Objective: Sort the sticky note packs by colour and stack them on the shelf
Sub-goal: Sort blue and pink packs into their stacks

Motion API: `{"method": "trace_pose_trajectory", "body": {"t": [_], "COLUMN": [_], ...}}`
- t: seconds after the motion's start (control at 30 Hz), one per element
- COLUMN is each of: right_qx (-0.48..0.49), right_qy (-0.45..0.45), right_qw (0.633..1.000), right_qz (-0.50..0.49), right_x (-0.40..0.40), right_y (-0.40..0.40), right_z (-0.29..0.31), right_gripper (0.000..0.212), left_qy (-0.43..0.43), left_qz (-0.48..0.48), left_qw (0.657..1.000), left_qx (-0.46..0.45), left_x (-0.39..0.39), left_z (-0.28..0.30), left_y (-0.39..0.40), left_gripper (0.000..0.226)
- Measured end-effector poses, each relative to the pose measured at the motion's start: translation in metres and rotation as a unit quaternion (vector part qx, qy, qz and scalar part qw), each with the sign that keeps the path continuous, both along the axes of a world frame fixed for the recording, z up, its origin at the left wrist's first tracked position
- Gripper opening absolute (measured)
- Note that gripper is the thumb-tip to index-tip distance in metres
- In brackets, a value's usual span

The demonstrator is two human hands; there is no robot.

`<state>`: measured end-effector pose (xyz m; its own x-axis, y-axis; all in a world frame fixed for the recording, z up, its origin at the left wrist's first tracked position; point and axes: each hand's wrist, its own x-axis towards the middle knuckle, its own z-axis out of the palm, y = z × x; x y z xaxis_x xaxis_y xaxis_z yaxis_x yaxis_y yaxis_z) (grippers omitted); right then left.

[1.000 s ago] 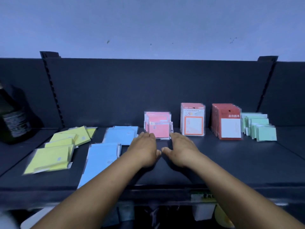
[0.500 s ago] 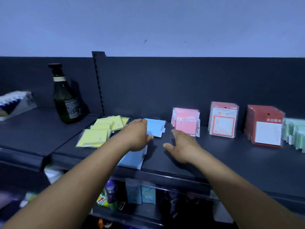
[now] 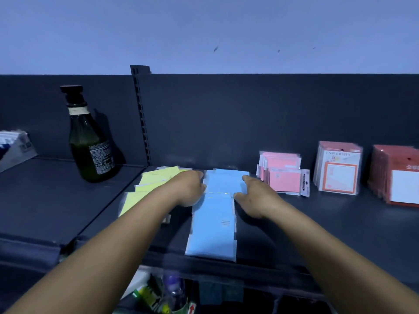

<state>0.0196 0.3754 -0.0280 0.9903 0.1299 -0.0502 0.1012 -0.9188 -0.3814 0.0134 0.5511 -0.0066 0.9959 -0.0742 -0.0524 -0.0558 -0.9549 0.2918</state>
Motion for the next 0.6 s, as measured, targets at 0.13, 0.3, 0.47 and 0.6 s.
{"method": "trace_pose_trajectory", "body": {"t": [0.13, 0.3, 0.47, 0.6], "right_qx": [0.010, 0.037, 0.053, 0.077], "right_qy": [0.016, 0.020, 0.038, 0.062], "right_qw": [0.999, 0.996, 0.994, 0.991], "right_qz": [-0.046, -0.084, -0.087, -0.087], "right_x": [0.013, 0.026, 0.038, 0.056], "right_y": [0.005, 0.005, 0.004, 0.005], "right_z": [-0.003, -0.008, -0.005, -0.011], "right_gripper": [0.054, 0.048, 0.046, 0.050], "left_qy": [0.001, 0.047, 0.075, 0.086], "left_qz": [-0.014, -0.022, 0.004, 0.033], "left_qw": [0.999, 0.996, 0.991, 0.987], "left_qx": [-0.034, -0.074, -0.115, -0.129], "left_x": [0.027, 0.049, 0.069, 0.080], "left_z": [-0.011, -0.016, -0.020, -0.020], "left_y": [0.005, 0.003, 0.001, -0.005], "left_gripper": [0.019, 0.027, 0.027, 0.024]}}
